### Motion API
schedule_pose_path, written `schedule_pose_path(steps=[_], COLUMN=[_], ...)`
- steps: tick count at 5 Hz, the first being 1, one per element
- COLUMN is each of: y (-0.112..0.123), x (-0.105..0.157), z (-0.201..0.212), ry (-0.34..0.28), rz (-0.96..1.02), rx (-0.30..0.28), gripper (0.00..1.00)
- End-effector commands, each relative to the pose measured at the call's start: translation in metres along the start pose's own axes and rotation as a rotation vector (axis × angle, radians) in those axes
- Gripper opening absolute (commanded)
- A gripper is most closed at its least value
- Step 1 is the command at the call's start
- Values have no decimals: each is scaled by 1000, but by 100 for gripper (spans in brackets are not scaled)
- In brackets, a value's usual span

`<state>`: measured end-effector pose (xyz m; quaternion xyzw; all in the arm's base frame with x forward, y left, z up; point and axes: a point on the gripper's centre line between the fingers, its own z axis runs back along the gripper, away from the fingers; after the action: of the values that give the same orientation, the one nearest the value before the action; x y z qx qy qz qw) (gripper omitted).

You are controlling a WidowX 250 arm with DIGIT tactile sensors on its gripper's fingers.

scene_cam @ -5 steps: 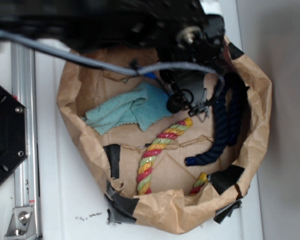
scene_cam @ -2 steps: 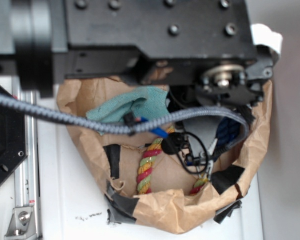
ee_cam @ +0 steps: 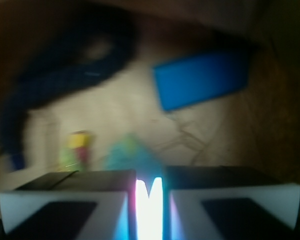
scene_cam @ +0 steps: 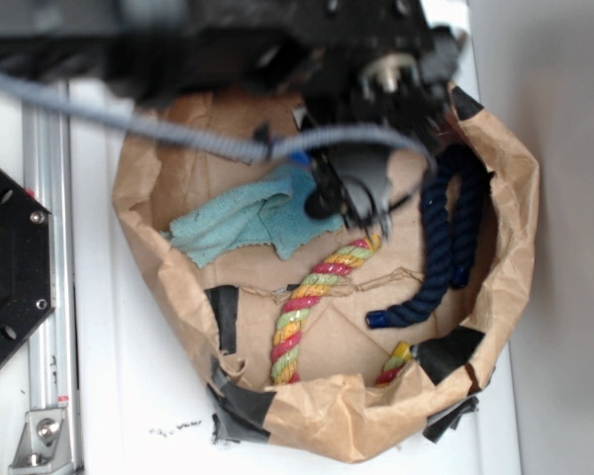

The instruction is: Grab the blue block.

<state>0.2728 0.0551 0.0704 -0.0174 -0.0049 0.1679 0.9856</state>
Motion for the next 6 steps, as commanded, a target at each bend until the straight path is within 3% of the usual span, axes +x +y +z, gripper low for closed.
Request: schedule_pose_path(steps=[1, 2, 3, 5, 6], y=[3, 4, 22, 46, 48], x=[33, 38, 35, 22, 16], z=[-7, -12, -13, 8, 12], ry=[-105, -99, -148, -304, -332], rz=[364, 555, 678, 770, 777], rx=[-64, -53, -15, -16, -41], gripper=[100, 100, 100, 100, 100])
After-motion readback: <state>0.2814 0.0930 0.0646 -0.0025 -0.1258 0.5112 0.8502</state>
